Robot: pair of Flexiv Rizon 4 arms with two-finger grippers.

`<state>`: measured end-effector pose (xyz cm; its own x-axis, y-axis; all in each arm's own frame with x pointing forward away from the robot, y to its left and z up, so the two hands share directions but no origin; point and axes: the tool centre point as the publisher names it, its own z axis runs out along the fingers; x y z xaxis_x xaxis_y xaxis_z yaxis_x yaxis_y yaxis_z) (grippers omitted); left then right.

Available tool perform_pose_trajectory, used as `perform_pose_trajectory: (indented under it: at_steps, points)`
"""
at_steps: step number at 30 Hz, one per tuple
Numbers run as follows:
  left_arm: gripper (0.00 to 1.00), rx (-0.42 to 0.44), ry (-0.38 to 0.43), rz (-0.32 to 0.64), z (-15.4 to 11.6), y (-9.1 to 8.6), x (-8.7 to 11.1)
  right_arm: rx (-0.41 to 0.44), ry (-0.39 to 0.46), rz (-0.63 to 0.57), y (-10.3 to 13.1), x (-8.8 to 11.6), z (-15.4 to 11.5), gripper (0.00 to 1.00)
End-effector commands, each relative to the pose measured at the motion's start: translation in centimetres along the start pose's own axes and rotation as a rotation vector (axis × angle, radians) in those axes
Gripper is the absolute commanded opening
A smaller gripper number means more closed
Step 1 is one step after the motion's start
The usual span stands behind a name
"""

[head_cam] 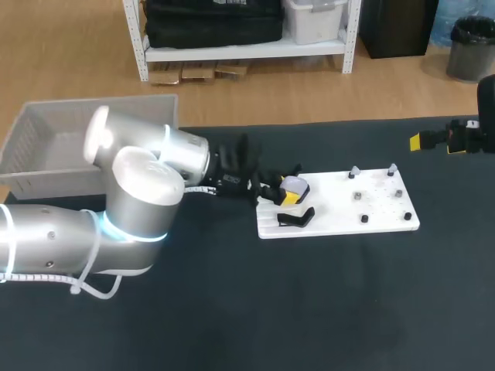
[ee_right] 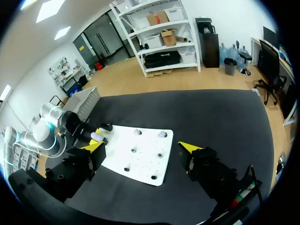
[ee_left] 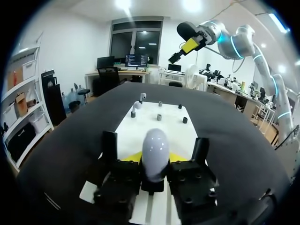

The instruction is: Pick up each earbud case from the left stands, insert the matching earbuds, close the lid, and place the case in the box.

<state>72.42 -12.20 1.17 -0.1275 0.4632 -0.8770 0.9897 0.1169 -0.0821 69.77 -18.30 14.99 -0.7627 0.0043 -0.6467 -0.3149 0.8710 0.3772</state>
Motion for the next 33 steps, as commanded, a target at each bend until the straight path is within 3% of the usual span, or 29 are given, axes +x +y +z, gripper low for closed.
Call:
perform_pose_trajectory:
  at_steps: [1, 12, 20, 25, 33]
  points:
    - [0.0, 0.005, -0.009, -0.001, -0.2, 0.0, 0.1, -0.002, 0.0, -0.001, -0.1, 0.0, 0.1, 1.0]
    - [0.0, 0.006, -0.05, 0.025, -1.9, -0.7, -1.6, -0.002, 0.0, -0.001, -0.1, 0.0, 0.1, 1.0]
    - [0.0, 0.011, -0.067, 0.106, -4.5, -1.1, -3.9, -0.002, 0.0, -0.001, -0.1, 0.0, 0.1, 1.0]
    - [0.0, -0.003, -0.054, 0.15, -5.4, -0.8, -5.8, -0.058, 0.069, -0.076, 4.5, 0.7, 2.5, 1.0]
    - [0.0, 0.001, -0.032, 0.185, -5.2, 0.0, -8.3, -0.108, 0.153, -0.126, 9.9, 2.3, 5.7, 1.0]
